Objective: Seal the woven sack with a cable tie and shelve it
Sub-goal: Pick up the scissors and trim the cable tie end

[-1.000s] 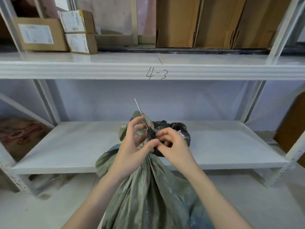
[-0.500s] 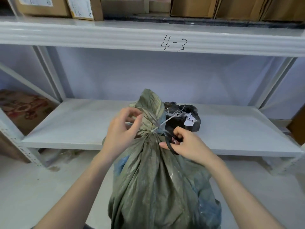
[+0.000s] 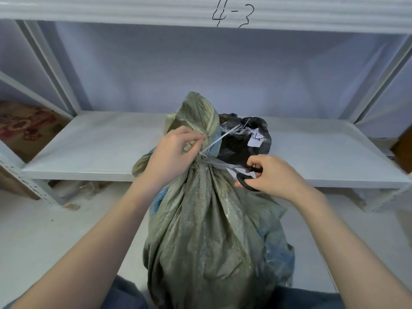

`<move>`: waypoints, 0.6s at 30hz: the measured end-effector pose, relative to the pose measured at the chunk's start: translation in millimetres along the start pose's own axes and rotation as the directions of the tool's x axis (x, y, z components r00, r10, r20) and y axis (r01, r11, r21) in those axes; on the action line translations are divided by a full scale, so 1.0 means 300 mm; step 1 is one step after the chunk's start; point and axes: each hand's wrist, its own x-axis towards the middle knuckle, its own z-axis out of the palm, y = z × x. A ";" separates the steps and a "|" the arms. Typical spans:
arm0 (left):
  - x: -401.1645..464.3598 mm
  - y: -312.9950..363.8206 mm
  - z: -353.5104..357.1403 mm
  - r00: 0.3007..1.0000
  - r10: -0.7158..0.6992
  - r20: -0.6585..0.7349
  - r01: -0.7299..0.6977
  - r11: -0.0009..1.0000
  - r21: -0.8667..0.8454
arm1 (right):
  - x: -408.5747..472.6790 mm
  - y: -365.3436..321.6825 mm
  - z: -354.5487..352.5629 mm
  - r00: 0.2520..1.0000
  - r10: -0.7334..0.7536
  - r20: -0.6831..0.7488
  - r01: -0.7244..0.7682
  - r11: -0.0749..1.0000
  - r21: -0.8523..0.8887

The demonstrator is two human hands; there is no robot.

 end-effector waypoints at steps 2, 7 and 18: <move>0.011 0.010 0.007 1.000 0.005 0.008 -0.005 1.000 0.010 | -0.011 0.007 -0.008 1.000 0.013 -0.005 -0.014 1.000 -0.021; 0.052 0.028 0.018 0.999 -0.016 0.037 0.016 1.000 -0.007 | -0.008 0.006 -0.003 0.999 0.004 -0.047 -0.006 0.999 -0.041; 0.072 0.033 0.005 0.998 -0.060 0.015 0.061 0.997 -0.050 | 0.041 -0.061 0.046 0.995 -0.056 -0.085 0.049 0.995 -0.085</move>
